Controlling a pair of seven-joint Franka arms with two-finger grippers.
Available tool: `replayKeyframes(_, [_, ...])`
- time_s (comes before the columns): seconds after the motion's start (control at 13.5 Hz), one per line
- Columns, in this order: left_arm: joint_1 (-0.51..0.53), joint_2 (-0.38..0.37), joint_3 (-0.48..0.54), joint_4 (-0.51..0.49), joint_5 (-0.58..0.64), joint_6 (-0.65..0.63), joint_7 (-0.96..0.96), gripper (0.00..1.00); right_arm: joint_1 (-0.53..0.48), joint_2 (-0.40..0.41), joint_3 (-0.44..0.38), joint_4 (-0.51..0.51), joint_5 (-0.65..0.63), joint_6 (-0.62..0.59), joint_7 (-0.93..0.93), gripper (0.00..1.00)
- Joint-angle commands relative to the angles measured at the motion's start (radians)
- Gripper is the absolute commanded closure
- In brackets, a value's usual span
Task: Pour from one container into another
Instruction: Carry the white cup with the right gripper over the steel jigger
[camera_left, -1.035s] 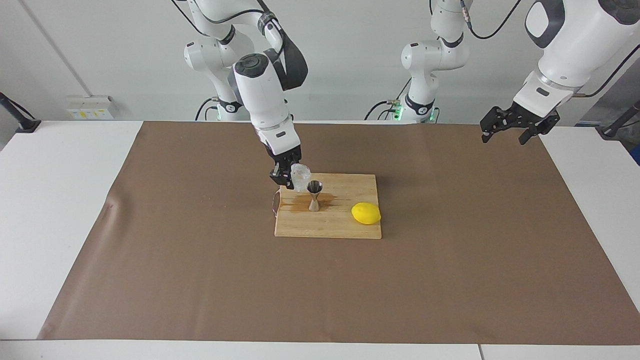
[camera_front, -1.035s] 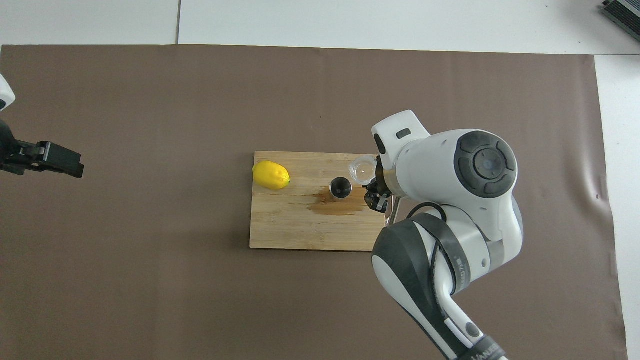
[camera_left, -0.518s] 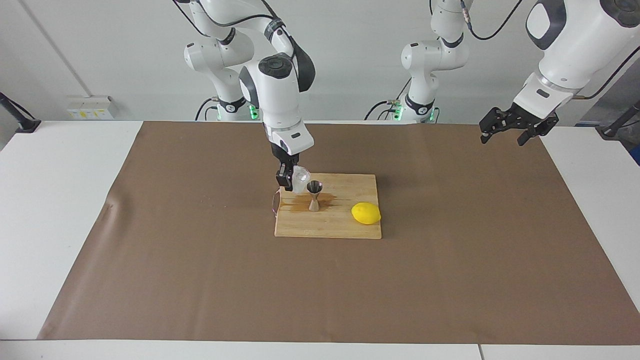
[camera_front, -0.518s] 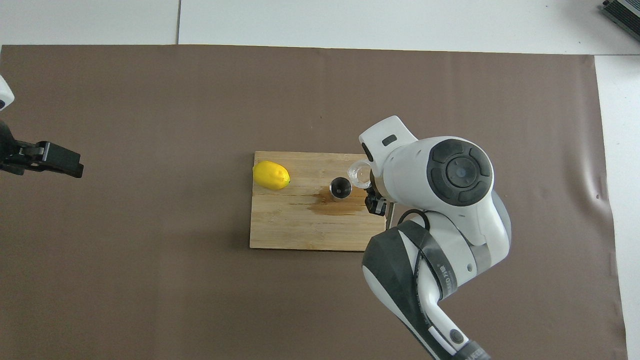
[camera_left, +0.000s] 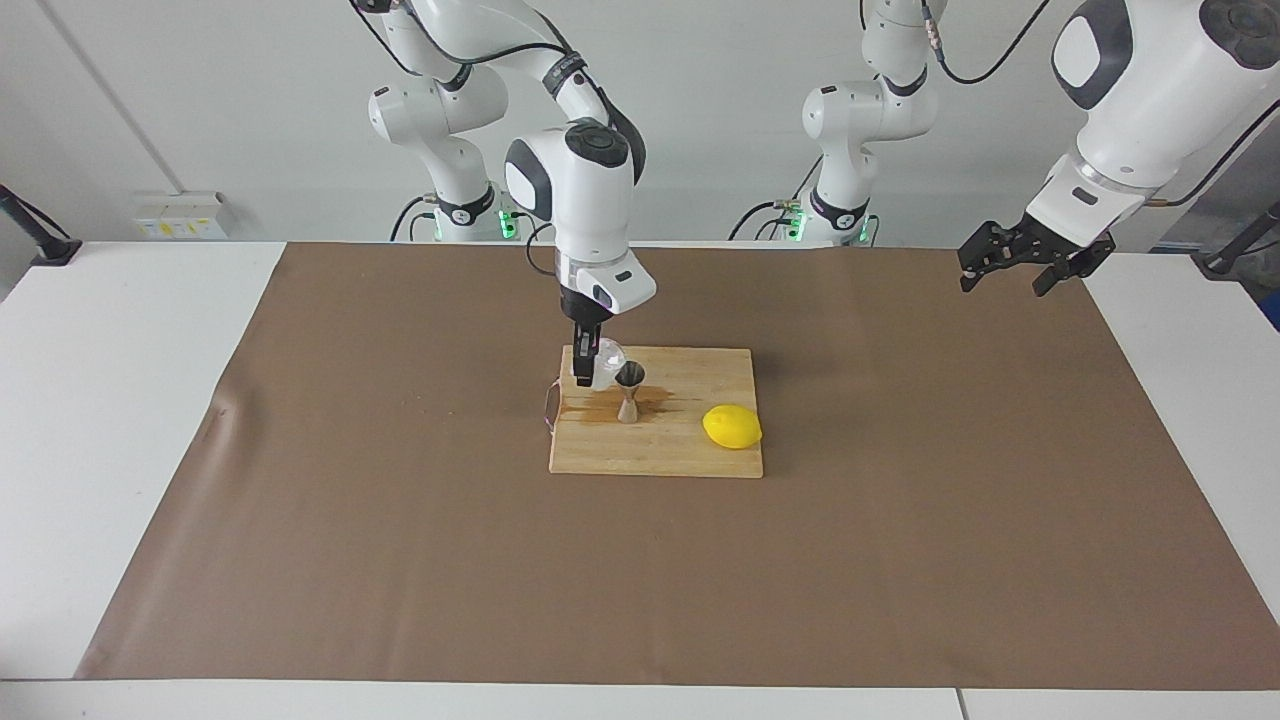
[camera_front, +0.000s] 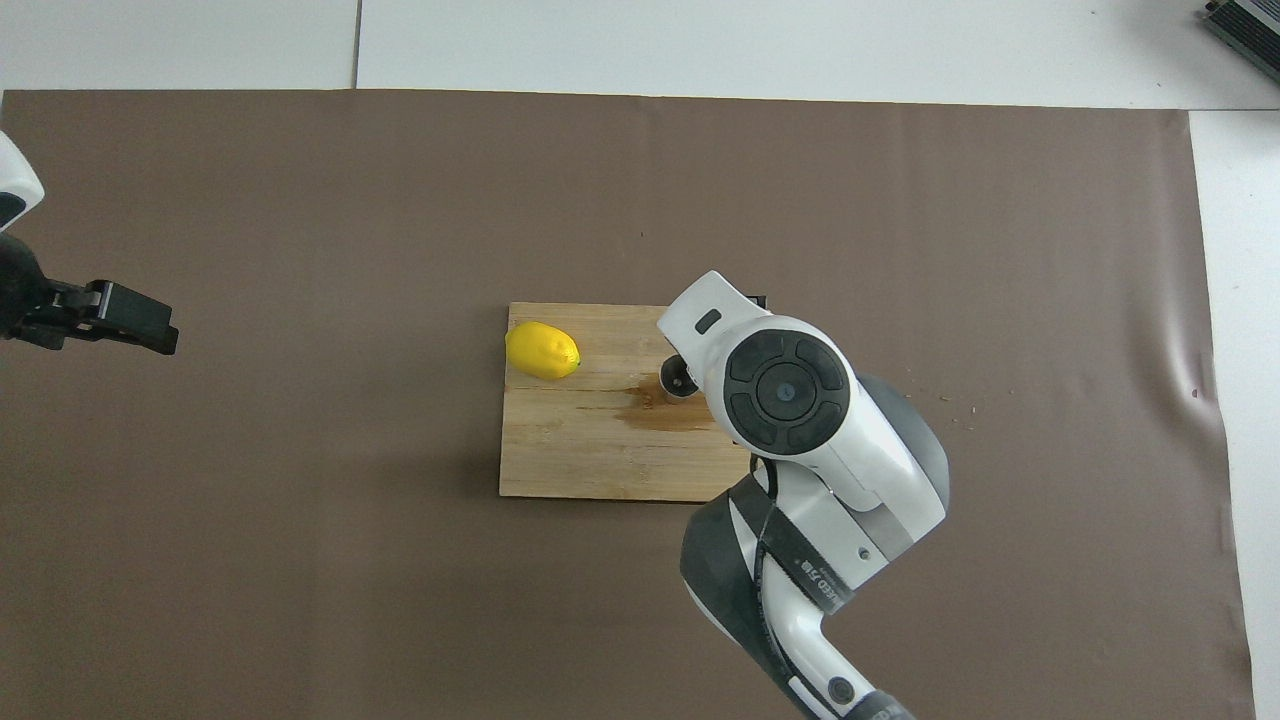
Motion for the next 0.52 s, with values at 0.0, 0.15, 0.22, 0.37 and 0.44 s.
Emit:
replayKeyframes(0.0, [0.005, 0.001, 0.0, -0.003, -0.014, 0.004, 0.015, 0.0, -0.005, 0.009, 0.005, 0.025, -0.044, -0.024, -0.04, 0.74])
replayKeyframes(0.15, [0.007, 0.003, 0.0, -0.003, -0.014, 0.007, 0.016, 0.0, -0.002, 0.009, 0.006, 0.025, -0.065, -0.021, -0.042, 0.74])
replayKeyframes(0.22, [0.007, 0.003, 0.0, -0.003, -0.014, 0.007, 0.016, 0.0, 0.013, 0.01, 0.006, 0.025, -0.076, -0.018, -0.042, 0.74])
replayKeyframes(0.37, [0.007, 0.001, 0.0, -0.003, -0.014, 0.005, 0.016, 0.0, 0.018, 0.01, 0.006, 0.025, -0.105, -0.016, -0.042, 0.74])
replayKeyframes(0.44, [0.007, -0.001, 0.0, -0.003, -0.014, 0.005, 0.016, 0.0, 0.022, 0.013, 0.006, 0.025, -0.131, -0.006, -0.042, 0.74])
